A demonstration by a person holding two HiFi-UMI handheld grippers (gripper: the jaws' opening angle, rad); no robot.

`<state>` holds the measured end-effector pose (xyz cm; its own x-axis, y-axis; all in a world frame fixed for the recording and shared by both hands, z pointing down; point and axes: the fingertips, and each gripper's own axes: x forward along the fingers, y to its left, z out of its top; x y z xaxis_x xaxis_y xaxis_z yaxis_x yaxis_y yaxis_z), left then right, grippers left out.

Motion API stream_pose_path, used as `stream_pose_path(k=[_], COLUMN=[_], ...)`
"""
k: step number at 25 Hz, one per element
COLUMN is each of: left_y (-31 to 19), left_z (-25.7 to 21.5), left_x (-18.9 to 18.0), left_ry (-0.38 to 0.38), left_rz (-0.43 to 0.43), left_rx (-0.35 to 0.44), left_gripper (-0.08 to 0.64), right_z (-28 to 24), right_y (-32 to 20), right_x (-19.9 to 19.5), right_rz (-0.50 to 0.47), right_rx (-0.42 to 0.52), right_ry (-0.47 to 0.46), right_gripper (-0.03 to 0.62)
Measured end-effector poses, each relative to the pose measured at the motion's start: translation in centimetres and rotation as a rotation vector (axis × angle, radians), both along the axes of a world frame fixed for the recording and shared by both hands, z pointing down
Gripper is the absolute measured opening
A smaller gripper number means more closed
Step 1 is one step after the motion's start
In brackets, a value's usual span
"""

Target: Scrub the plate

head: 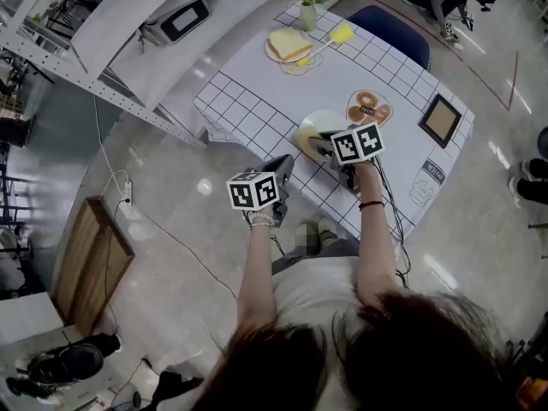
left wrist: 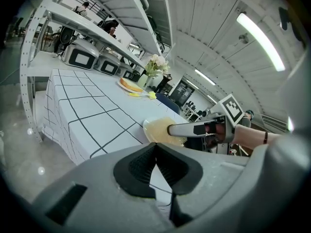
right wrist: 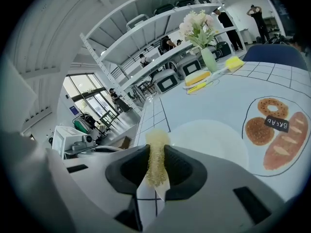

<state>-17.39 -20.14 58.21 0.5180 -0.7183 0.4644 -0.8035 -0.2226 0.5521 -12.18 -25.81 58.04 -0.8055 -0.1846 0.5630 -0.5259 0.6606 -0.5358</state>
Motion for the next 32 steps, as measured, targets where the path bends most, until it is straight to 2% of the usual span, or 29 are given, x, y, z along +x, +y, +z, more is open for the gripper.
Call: stream_pose_path(k=[8, 13, 17, 21, 24, 29, 32], left_y=[-0.3, -0.4, -0.5, -0.6, -0.8, -1.6, -1.9], left_z=[0.2, 0.2, -0.1, -0.3, -1.0, -3.7, -5.4], left_x=[-0.1, 0.2, 1.2, 1.6, 1.9, 2.5, 3.0], left_ry=[-0.006, -0.001, 0.012, 0.009, -0.013, -0.047, -0.051], left_rz=[0.005, 0.019, 0.054, 0.064, 0.071, 0.078, 0.077], left_rx=[0.0, 0.003, 0.018, 0.031, 0.075, 0.193, 0.257], left_gripper=[0.011, 0.011, 0.011, 0.011, 0.011, 0.011, 0.011], right_z=[-0.1, 0.0, -1.2, -2.7, -4.0, -6.5, -8.9], right_y=[-1.1, -1.0, -0.9, -0.9, -0.7, -0.9, -1.0], right_x=[0.2, 0.3, 0.4, 1.1, 1.7, 2.9, 3.8], right_rz=[0.063, 0.07, 0.093, 0.098, 0.091, 0.073, 0.066], right_rx=[0.014, 0.016, 0.012, 0.049, 0.087, 0.149, 0.218], right_ry=[-0.014, -0.015, -0.094, -0.14, -0.188, -0.273, -0.337], right_gripper=[0.08, 0.08, 0.08, 0.08, 0.08, 0.08, 0.08])
